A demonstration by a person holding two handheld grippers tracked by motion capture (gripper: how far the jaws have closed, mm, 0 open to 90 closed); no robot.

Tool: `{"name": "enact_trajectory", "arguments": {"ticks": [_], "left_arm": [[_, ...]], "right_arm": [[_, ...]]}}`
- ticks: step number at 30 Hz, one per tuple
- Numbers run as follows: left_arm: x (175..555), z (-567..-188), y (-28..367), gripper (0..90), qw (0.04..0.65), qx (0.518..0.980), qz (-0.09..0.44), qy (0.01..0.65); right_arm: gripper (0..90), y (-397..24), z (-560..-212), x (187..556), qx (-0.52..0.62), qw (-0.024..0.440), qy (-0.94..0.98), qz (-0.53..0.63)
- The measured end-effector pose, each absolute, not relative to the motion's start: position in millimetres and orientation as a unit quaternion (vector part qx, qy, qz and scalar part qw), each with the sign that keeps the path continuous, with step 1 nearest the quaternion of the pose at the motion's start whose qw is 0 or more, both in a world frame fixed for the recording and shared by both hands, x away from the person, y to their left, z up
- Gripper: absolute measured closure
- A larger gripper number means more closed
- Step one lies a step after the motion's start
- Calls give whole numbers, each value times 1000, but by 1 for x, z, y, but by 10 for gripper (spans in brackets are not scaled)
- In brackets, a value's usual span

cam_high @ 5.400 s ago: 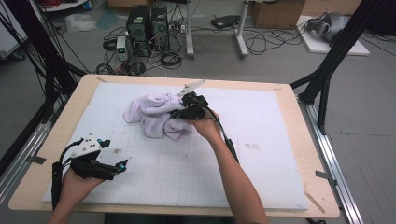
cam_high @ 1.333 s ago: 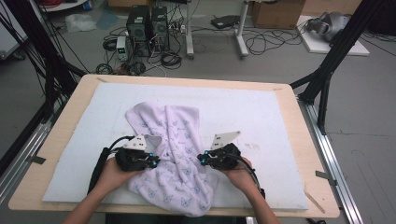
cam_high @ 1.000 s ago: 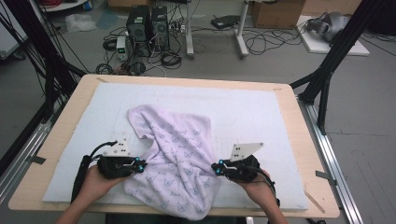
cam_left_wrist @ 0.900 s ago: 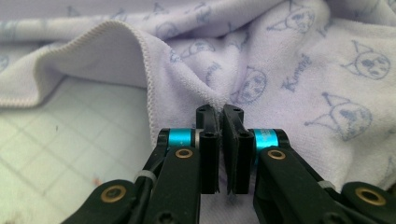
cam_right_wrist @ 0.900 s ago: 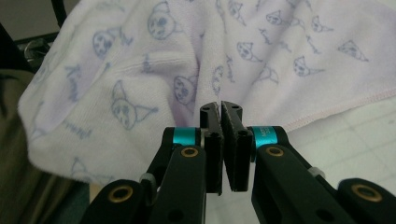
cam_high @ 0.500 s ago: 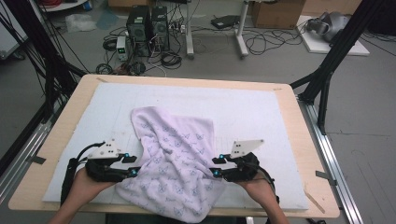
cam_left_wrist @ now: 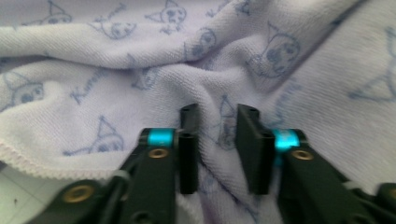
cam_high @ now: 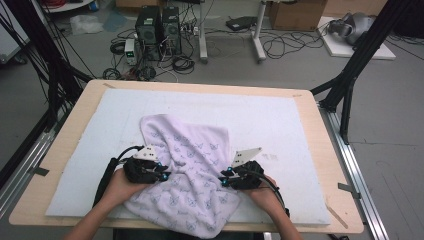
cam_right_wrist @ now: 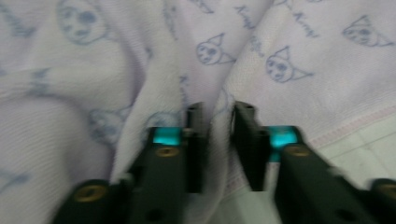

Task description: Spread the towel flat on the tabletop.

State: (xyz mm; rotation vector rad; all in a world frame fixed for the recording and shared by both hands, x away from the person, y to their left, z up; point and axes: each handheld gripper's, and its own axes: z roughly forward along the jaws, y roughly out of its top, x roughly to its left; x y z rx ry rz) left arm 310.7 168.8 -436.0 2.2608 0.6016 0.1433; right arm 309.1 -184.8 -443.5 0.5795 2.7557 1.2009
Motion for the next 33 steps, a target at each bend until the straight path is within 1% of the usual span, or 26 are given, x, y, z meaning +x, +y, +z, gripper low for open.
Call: {"name": "enact_trajectory", "arguments": {"ticks": [1, 3, 7, 13, 17, 18, 19, 20, 21, 22, 23, 24, 26, 29, 33], "left_arm": [[310, -435, 170, 823, 384, 892, 56, 234], [308, -434, 173, 854, 385, 891, 53, 234], [297, -432, 182, 859, 389, 889, 53, 236], [274, -428, 198, 863, 399, 885, 50, 233], [257, -426, 200, 864, 407, 885, 42, 222], [254, -425, 200, 863, 407, 886, 42, 217], [252, -423, 199, 859, 410, 886, 44, 212], [251, -421, 200, 846, 411, 886, 47, 209], [252, -419, 200, 803, 417, 883, 46, 209], [255, -415, 201, 745, 418, 883, 48, 208], [258, -412, 202, 698, 424, 879, 51, 212], [262, -409, 203, 674, 429, 876, 56, 214], [272, -404, 203, 636, 435, 871, 72, 216], [294, -400, 202, 612, 440, 866, 87, 223], [326, -402, 199, 600, 439, 858, 105, 244]], "right_arm": [[829, -186, -443, 309, 186, 31, 901, 391], [860, -187, -443, 307, 182, 28, 902, 391], [869, -189, -440, 299, 168, 15, 904, 393], [869, -201, -429, 278, 161, 15, 901, 402], [868, -206, -428, 264, 157, -6, 901, 404], [861, -207, -427, 262, 155, -9, 901, 405], [831, -207, -426, 260, 155, -13, 900, 408], [768, -208, -423, 260, 160, -17, 896, 414], [723, -209, -420, 263, 162, -18, 891, 424], [706, -211, -417, 265, 168, -18, 888, 428], [672, -212, -413, 269, 171, -8, 885, 434], [642, -213, -409, 274, 178, 1, 881, 439], [619, -214, -404, 287, 189, 15, 875, 446], [603, -214, -400, 310, 205, 41, 870, 446], [598, -209, -403, 339, 221, 59, 872, 434]]}}
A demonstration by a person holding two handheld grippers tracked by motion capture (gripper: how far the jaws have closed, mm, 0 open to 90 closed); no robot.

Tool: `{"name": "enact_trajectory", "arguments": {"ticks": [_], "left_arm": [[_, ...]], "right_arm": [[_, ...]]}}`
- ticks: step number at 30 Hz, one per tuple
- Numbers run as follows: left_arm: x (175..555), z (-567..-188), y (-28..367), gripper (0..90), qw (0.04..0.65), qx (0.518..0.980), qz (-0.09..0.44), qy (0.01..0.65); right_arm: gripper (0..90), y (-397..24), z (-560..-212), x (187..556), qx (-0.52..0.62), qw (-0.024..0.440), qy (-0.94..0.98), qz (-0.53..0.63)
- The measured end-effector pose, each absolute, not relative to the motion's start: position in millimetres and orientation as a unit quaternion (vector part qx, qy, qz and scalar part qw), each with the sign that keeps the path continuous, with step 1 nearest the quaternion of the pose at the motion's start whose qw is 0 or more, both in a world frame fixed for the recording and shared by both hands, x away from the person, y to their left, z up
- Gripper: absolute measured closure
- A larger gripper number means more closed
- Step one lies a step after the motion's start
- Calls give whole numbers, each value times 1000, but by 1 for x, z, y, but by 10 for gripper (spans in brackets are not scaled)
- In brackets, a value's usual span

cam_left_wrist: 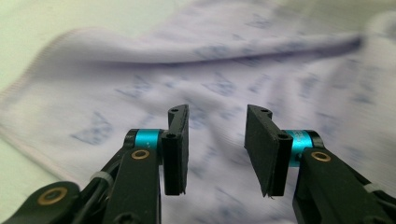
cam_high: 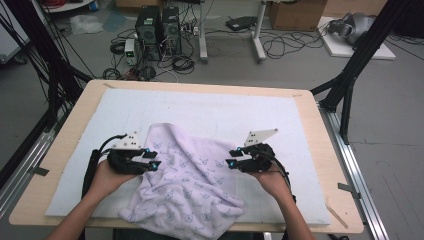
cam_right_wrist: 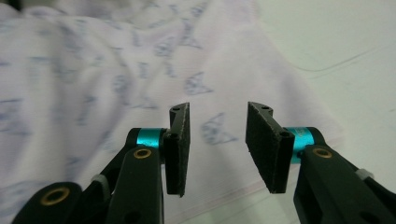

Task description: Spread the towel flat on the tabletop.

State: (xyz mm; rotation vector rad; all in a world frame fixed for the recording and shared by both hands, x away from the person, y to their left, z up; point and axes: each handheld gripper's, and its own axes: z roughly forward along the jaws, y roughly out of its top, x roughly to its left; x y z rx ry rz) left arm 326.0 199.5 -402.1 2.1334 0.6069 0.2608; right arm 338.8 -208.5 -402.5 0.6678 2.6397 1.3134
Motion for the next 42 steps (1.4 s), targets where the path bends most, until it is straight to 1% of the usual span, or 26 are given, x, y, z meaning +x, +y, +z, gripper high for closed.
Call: {"name": "enact_trajectory", "arguments": {"ticks": [2, 5, 8, 9, 12, 14, 15, 17, 18, 19, 20, 21, 25, 27, 31, 35, 38, 39, 40, 41, 42], "left_arm": [[340, -407, 201, 600, 439, 854, 98, 260], [355, -417, 208, 603, 438, 846, 93, 289], [367, -428, 214, 603, 429, 841, 102, 315], [369, -430, 214, 603, 426, 840, 103, 319], [376, -438, 214, 588, 410, 840, 113, 336], [380, -444, 214, 566, 394, 842, 121, 347], [380, -444, 215, 572, 399, 838, 123, 351], [380, -443, 214, 642, 388, 839, 138, 354], [379, -443, 213, 695, 384, 840, 144, 355], [379, -443, 213, 749, 388, 840, 136, 354], [379, -443, 213, 817, 389, 839, 134, 355], [379, -443, 213, 861, 388, 840, 133, 356], [378, -437, 213, 882, 383, 842, 129, 356], [380, -430, 213, 884, 391, 838, 135, 356], [397, -409, 210, 887, 396, 829, 160, 363], [427, -372, 207, 888, 411, 805, 208, 374], [448, -343, 203, 887, 431, 782, 251, 374], [454, -339, 202, 883, 435, 780, 250, 373], [459, -338, 200, 863, 435, 781, 243, 377], [462, -341, 200, 773, 433, 783, 232, 381], [463, -346, 201, 730, 431, 790, 211, 382]], "right_arm": [[580, -206, -408, 350, 226, 67, 874, 426], [544, -205, -420, 361, 236, 64, 878, 412], [512, -203, -429, 366, 242, 66, 881, 400], [502, -202, -432, 368, 243, 75, 884, 391], [500, -202, -436, 371, 252, 81, 885, 384], [517, -203, -440, 375, 260, 85, 884, 378], [536, -202, -443, 377, 261, 84, 885, 375], [620, -202, -443, 378, 266, 90, 882, 378], [681, -202, -444, 379, 263, 90, 882, 381], [750, -202, -444, 379, 264, 85, 882, 382], [833, -203, -444, 380, 263, 77, 881, 386], [870, -203, -445, 382, 263, 66, 879, 392], [885, -208, -442, 383, 262, 46, 878, 398], [885, -211, -435, 385, 258, 48, 881, 394], [887, -219, -408, 403, 260, 81, 883, 382], [888, -231, -362, 440, 277, 135, 871, 383], [885, -237, -326, 470, 294, 190, 857, 378], [871, -240, -320, 478, 301, 205, 851, 378], [770, -242, -317, 486, 310, 210, 847, 377], [641, -243, -319, 491, 328, 223, 837, 377], [618, -246, -324, 495, 342, 213, 831, 383]]}}
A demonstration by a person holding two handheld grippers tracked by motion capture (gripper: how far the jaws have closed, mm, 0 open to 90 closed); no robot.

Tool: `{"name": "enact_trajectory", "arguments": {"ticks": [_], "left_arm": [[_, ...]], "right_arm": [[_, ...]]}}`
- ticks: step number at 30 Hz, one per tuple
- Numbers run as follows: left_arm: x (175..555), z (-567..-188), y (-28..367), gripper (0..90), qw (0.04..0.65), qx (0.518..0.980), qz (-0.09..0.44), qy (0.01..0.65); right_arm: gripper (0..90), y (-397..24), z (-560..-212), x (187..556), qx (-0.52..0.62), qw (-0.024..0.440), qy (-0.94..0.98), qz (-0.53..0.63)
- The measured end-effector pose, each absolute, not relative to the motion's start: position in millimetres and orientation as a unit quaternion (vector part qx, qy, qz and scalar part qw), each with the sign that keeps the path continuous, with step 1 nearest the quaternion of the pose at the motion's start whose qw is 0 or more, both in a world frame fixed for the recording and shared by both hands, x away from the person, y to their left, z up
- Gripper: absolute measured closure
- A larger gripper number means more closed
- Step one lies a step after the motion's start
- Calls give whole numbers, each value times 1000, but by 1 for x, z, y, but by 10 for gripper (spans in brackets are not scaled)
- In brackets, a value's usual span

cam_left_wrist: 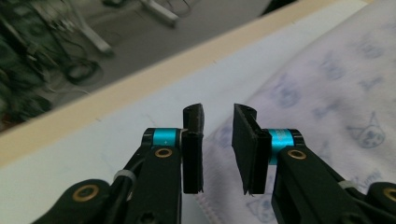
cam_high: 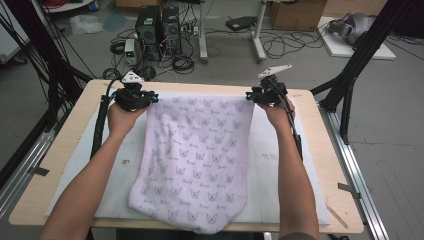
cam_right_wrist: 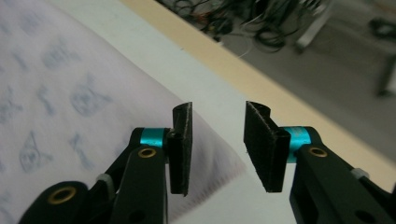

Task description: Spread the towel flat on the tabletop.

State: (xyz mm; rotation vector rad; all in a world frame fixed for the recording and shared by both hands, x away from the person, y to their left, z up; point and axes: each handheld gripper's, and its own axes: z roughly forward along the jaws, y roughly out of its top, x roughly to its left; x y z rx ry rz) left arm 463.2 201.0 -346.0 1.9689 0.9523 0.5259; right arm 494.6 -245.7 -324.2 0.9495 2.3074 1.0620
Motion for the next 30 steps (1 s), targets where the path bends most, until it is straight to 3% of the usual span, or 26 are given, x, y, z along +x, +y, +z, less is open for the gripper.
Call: {"name": "enact_trajectory", "arguments": {"ticks": [5, 8, 10, 17, 22, 25, 30], "left_arm": [[456, -385, 205, 664, 404, 820, 149, 376], [446, -405, 206, 635, 392, 834, 130, 366], [436, -414, 206, 626, 394, 839, 121, 355], [398, -420, 209, 590, 415, 844, 110, 323], [368, -418, 216, 561, 429, 844, 111, 302], [350, -419, 219, 529, 436, 844, 106, 295], [325, -422, 223, 492, 445, 844, 102, 280]], "right_arm": [[540, -241, -363, 482, 338, 173, 850, 366], [495, -236, -381, 469, 337, 111, 856, 376], [518, -231, -389, 449, 307, 120, 862, 386], [493, -231, -404, 396, 272, 88, 865, 412], [437, -231, -405, 359, 254, 68, 871, 416], [448, -230, -404, 337, 230, 89, 862, 442], [438, -230, -416, 313, 224, 78, 858, 455]]}}
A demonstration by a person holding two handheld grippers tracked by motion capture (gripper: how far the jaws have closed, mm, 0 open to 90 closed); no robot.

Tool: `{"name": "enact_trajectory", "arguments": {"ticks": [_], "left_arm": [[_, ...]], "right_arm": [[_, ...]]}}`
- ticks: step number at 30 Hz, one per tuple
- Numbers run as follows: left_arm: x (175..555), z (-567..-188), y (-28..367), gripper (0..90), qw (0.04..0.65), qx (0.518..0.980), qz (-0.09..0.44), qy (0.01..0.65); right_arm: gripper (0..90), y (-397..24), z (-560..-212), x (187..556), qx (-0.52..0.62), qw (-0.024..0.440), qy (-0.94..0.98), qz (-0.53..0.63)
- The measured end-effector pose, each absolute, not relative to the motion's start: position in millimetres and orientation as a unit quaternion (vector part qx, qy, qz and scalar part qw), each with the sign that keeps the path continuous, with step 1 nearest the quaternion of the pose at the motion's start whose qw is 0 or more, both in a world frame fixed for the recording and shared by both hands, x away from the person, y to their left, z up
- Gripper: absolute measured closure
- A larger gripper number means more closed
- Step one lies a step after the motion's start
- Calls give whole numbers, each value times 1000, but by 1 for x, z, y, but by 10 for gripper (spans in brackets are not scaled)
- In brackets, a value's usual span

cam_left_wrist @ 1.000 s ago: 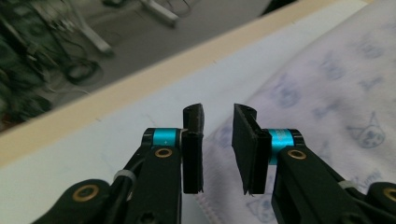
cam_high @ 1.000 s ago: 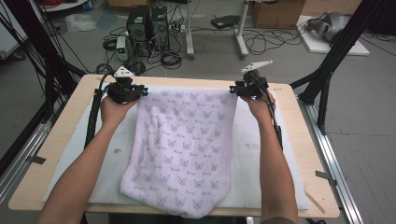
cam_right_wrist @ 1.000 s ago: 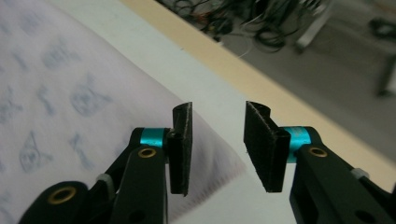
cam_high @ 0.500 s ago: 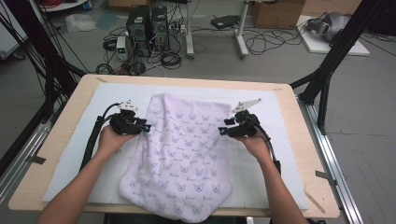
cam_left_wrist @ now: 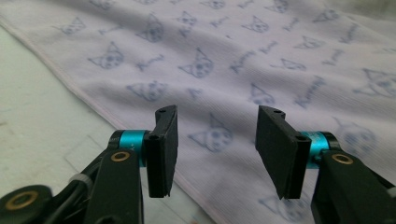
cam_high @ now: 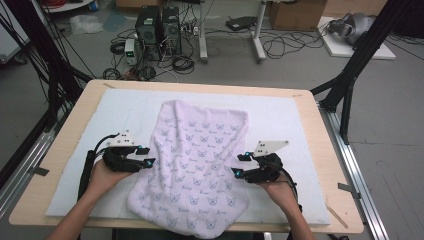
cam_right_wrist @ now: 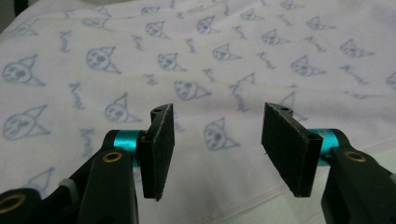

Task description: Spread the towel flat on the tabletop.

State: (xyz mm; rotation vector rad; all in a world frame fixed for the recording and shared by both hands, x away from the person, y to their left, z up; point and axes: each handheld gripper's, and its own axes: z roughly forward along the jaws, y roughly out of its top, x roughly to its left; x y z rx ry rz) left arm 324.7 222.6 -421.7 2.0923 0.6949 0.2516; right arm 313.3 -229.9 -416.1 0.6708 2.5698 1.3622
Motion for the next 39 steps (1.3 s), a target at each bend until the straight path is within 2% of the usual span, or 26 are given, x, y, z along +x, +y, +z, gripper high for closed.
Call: {"name": "enact_trajectory", "arguments": {"ticks": [3, 9, 12, 14, 18, 21, 24, 30, 35, 39], "left_arm": [[311, -423, 224, 470, 454, 843, 97, 272], [293, -431, 220, 453, 433, 861, 92, 250], [295, -440, 215, 607, 403, 879, 76, 242], [295, -443, 215, 685, 402, 879, 84, 243], [298, -444, 216, 853, 407, 874, 77, 254], [298, -443, 215, 878, 403, 875, 81, 256], [296, -440, 213, 884, 399, 876, 89, 254], [303, -420, 216, 886, 436, 852, 114, 268], [327, -402, 207, 887, 446, 832, 146, 297], [352, -397, 199, 887, 436, 817, 181, 331]], "right_arm": [[434, -230, -420, 304, 220, 72, 861, 452], [434, -226, -433, 287, 209, 54, 873, 437], [452, -221, -442, 284, 207, 48, 884, 416], [495, -217, -447, 284, 200, 48, 892, 403], [706, -218, -447, 286, 211, 63, 889, 402], [862, -218, -446, 287, 211, 49, 890, 401], [879, -216, -444, 287, 202, 54, 895, 394], [884, -226, -421, 293, 208, 67, 875, 432], [884, -234, -396, 318, 221, 103, 863, 443], [884, -238, -390, 347, 250, 121, 859, 431]]}}
